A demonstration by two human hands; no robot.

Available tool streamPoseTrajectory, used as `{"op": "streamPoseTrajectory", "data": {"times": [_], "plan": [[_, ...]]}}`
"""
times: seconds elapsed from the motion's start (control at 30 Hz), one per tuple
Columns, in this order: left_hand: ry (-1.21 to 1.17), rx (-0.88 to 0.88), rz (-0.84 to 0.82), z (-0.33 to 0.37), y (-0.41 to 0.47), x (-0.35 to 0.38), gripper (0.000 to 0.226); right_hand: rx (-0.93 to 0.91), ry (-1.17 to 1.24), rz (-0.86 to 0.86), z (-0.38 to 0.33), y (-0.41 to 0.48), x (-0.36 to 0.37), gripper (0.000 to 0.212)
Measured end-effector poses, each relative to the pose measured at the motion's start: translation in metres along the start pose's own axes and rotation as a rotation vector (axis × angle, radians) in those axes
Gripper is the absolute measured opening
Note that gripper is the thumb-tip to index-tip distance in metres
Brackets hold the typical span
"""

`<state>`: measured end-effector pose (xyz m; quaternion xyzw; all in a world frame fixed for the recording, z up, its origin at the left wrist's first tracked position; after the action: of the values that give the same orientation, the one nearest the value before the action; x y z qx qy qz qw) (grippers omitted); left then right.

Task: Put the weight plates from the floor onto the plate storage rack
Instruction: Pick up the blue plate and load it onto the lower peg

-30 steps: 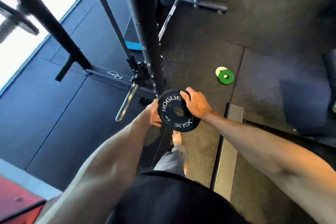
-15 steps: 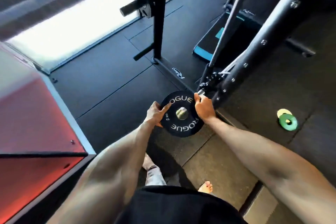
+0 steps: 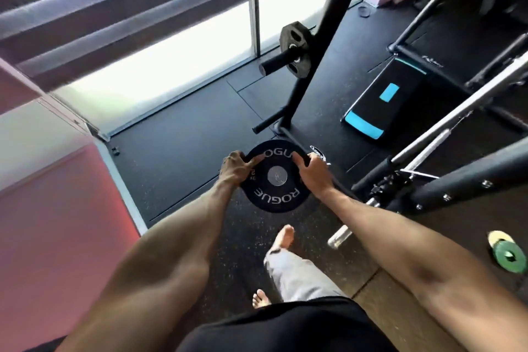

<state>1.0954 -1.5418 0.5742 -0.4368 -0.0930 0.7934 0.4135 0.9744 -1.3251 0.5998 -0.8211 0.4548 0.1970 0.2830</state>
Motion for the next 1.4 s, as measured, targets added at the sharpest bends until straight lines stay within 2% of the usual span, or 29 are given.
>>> {"op": "streamPoseTrajectory", "data": {"times": [0.27, 0.47, 0.63, 0.83, 0.93, 1.07, 1.13, 1.2, 1.3, 1.4], "plan": [[0.061, 0.07, 0.015, 0.072, 0.142, -0.066, 0.066, -0.013, 0.016, 0.002, -0.072, 0.138, 0.023, 0.05], [0.13, 0.177, -0.025, 0.15, 0.216, -0.1, 0.064, 0.014, 0.092, 0.032, -0.1, 0.216, 0.02, 0.061], [0.182, 0.277, -0.092, 0.197, 0.269, -0.107, 0.062, 0.079, 0.123, 0.094, -0.114, 0.259, 0.016, 0.057], [0.282, 0.431, -0.181, 0.237, 0.319, -0.107, 0.058, 0.075, 0.208, 0.202, -0.073, 0.315, 0.041, 0.081], [0.337, 0.495, -0.257, 0.249, 0.336, -0.105, 0.057, 0.1, 0.22, 0.279, -0.11, 0.3, 0.036, 0.078], [0.408, 0.59, -0.338, 0.26, 0.345, -0.096, 0.053, 0.156, 0.084, 0.392, -0.143, 0.283, 0.029, 0.057], [0.457, 0.685, -0.381, 0.268, 0.343, -0.092, 0.048, 0.177, -0.023, 0.446, -0.143, 0.278, 0.028, 0.062], [0.547, 0.852, -0.405, 0.278, 0.336, -0.088, 0.039, 0.169, -0.183, 0.485, -0.145, 0.275, 0.027, 0.065], [0.724, 1.091, -0.362, 0.29, 0.326, -0.082, 0.029, 0.17, -0.347, 0.523, -0.15, 0.271, 0.023, 0.054], [0.823, 1.226, -0.283, 0.308, 0.324, -0.073, 0.034, 0.238, -0.401, 0.572, -0.154, 0.275, 0.012, 0.054]]}}
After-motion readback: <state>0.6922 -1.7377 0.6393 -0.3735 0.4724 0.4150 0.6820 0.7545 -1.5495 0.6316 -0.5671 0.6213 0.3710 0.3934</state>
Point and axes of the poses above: each hand's wrist, its own y-axis towards the middle knuckle, its own x-axis out of the palm, z = x × y, the point moved 10 cm from there along y, towards the middle knuckle, and after that the axes turned 5 degrees about -x, right-handed, at the moved point
